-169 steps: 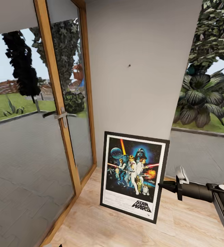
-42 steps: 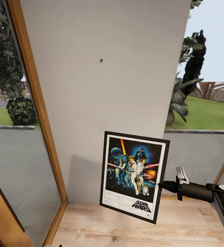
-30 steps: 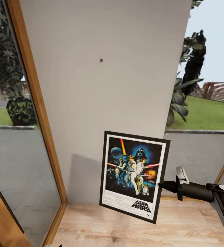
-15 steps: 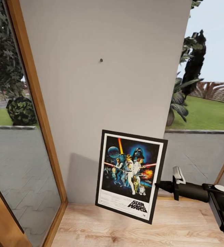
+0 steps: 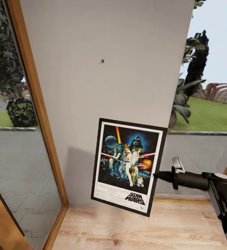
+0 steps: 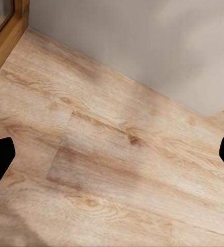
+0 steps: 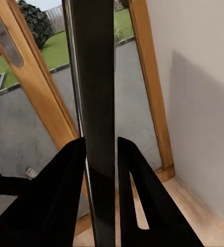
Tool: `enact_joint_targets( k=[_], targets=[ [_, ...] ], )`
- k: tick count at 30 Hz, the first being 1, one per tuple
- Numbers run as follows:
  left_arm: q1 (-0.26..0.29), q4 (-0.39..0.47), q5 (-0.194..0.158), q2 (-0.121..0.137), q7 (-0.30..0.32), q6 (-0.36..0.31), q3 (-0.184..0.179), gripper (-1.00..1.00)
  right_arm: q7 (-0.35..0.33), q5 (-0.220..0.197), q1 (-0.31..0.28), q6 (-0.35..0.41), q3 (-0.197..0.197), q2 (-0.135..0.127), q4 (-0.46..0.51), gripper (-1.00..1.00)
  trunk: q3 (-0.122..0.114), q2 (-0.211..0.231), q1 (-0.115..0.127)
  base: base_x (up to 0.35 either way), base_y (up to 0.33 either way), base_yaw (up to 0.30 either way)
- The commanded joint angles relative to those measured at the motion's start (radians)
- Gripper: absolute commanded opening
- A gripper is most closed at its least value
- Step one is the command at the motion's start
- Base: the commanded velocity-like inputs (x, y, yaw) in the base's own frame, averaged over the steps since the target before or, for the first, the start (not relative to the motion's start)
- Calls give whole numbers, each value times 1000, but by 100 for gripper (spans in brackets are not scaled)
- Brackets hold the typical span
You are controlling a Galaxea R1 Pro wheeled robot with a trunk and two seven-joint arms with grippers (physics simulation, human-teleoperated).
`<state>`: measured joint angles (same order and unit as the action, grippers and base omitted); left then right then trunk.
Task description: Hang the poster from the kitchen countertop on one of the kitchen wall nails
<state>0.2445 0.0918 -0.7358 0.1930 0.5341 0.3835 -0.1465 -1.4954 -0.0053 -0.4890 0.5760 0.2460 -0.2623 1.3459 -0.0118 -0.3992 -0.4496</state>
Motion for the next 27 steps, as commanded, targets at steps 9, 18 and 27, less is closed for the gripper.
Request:
enact_joint_targets(
  k=[9,18,27],
  targets=[
    [1,0,-8,0,3,4,-10,100,-5,4,-280,244,-121,0,21,-100,0,-1,0,0,0,0],
    [1,0,-8,0,4,5,-10,100,-2,13,-565,393,-223,2,6,-100,0,-1,0,0,0,0],
    [1,0,-8,0,4,5,-9,100,-2,15,-716,418,-230,15,-94,-100,0,-1,0,0,0,0]
  ],
)
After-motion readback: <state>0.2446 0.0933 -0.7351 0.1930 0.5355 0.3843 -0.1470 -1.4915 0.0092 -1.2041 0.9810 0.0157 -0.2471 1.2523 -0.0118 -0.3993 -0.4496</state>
